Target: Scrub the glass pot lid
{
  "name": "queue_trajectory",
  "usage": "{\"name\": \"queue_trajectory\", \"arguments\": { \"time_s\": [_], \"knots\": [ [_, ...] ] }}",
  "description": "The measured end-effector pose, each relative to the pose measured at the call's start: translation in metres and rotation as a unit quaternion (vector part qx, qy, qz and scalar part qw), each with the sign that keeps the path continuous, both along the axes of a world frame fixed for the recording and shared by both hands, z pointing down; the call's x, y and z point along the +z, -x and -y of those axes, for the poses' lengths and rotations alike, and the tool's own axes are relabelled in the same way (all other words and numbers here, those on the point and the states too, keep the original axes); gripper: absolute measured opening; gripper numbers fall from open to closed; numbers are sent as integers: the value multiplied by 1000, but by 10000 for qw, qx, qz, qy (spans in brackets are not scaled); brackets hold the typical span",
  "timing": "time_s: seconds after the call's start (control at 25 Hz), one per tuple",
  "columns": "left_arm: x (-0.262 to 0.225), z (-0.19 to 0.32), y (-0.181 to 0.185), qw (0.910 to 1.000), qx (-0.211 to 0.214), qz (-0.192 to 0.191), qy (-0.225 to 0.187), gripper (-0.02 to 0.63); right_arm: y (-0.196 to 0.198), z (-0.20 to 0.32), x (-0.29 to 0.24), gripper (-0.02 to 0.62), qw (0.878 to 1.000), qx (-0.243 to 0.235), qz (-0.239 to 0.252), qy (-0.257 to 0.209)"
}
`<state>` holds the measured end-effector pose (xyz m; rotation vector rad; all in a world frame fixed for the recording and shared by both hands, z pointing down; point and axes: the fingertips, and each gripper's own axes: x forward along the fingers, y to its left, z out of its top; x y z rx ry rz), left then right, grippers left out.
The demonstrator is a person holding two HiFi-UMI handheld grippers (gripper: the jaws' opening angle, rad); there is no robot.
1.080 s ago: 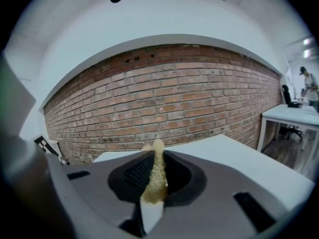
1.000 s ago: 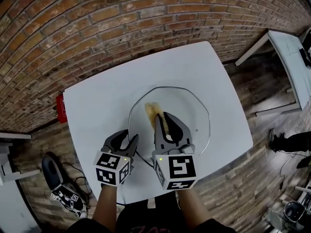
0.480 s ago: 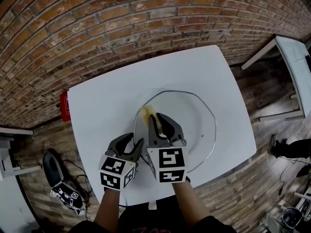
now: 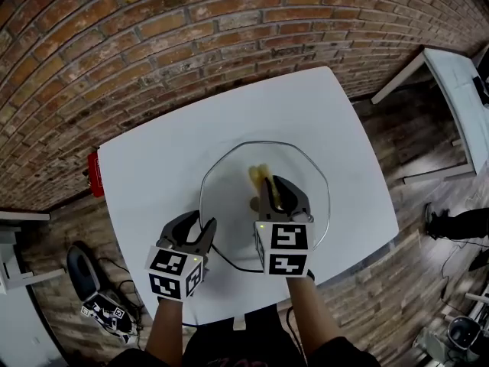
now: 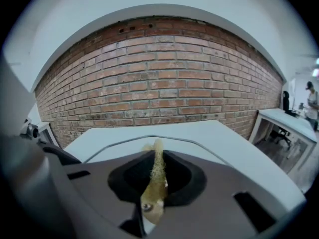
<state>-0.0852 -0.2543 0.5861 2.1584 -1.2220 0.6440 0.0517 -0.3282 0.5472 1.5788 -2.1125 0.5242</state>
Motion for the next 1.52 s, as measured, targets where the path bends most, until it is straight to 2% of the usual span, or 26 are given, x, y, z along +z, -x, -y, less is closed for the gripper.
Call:
{"name": "queue_trajectory", "arguments": {
  "time_s": [0.32, 0.48, 0.6, 0.72, 0.88, 0.96, 1.08, 1.24, 1.52],
  "knots": [
    [0, -1, -1, 10000, -8, 23, -8, 153, -90, -4, -4, 57, 9938, 980, -525, 22],
    [0, -1, -2, 10000, -21, 13, -22, 153, -109, -7, -9, 57, 9909, 1202, -610, -26],
    [-1, -2, -3, 10000, -16, -19, -13, 153, -98, -8, -21, 57, 9930, 1092, -431, -160],
    [-1, -2, -3, 10000, -35, -55, -12, 153, -53, -12, -35, 57, 9975, 667, -24, -246],
    [-1, -3, -1, 10000, -45, -76, -15, 153, 33, -32, -32, 57, 9977, -239, 625, 110],
    [-1, -3, -2, 10000, -34, -90, -15, 153, 62, -42, -25, 57, 9953, -571, 732, 262],
    [-2, -3, -2, 9999, -22, -98, -15, 153, 85, -53, -10, 57, 9928, -855, 665, 515],
    [-1, -3, -1, 10000, -14, -97, -16, 153, 75, -54, 4, 57, 9942, -834, 268, 628],
    [-1, -2, 0, 10000, -37, -60, -25, 153, -18, -48, 10, 57, 9964, -3, -364, 762]
  ]
}}
